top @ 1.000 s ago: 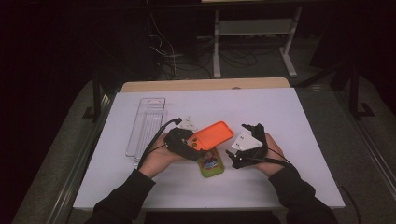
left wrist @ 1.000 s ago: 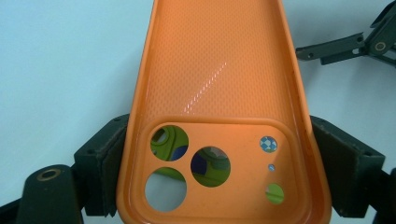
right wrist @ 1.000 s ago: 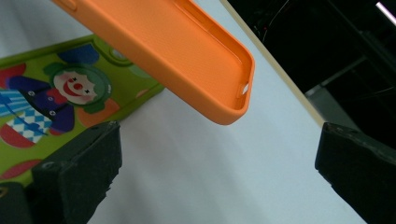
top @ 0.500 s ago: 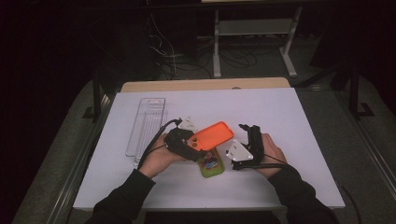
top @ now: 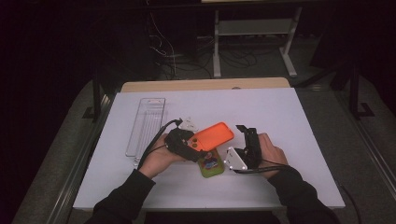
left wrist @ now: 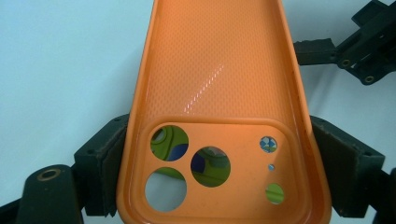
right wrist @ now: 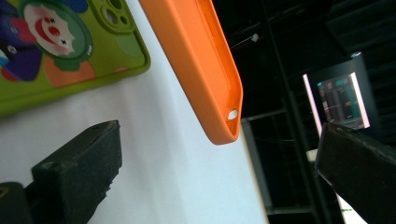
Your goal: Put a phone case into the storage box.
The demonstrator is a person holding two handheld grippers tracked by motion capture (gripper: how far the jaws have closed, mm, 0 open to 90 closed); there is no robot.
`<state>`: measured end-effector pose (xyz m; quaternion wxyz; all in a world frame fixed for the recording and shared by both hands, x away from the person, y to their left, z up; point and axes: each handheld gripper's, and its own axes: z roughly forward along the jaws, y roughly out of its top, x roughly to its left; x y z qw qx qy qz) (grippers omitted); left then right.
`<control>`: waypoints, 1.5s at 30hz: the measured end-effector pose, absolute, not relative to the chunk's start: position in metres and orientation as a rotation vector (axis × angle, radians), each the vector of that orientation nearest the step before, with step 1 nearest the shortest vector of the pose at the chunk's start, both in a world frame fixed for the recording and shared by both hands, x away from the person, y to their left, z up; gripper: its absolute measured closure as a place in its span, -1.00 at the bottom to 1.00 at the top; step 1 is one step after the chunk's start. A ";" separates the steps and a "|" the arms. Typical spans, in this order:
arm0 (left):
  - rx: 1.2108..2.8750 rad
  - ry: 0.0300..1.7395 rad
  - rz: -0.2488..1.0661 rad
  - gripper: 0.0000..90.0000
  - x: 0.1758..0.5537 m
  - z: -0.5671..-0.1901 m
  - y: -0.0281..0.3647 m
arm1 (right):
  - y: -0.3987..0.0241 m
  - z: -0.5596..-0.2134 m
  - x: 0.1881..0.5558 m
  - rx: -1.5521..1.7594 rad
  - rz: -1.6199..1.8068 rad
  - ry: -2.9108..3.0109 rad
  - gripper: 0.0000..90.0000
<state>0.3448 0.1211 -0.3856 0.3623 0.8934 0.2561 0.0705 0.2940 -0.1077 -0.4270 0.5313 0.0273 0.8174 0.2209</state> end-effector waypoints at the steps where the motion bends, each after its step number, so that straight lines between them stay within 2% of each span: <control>1: 2.303 0.659 0.184 -0.65 0.345 -0.385 0.121 | -0.107 -0.428 0.294 0.045 0.514 1.937 -1.00; 3: 2.337 0.611 0.209 -0.65 0.347 -0.384 0.123 | -0.107 -0.429 0.293 -0.007 0.477 1.909 -1.00; 8: 2.306 0.650 0.183 -0.65 0.344 -0.385 0.120 | -0.103 -0.431 0.288 -0.048 0.442 1.881 -1.00; 14: 2.327 0.622 0.178 -0.65 0.343 -0.383 0.119 | -0.097 -0.434 0.285 -0.148 0.398 1.820 -0.99; 18: 2.322 0.615 0.177 -0.65 0.341 -0.384 0.117 | -0.092 -0.436 0.283 -0.192 0.370 1.790 -0.90; 26: 2.327 0.578 0.168 -0.65 0.339 -0.382 0.114 | -0.085 -0.438 0.276 -0.213 0.348 1.754 -0.59; 37: 2.334 0.569 0.168 -0.65 0.337 -0.383 0.112 | -0.082 -0.442 0.272 -0.247 0.325 1.765 0.02; 45: 2.332 0.572 0.171 -0.65 0.337 -0.383 0.113 | -0.081 -0.443 0.269 -0.277 0.320 1.748 0.34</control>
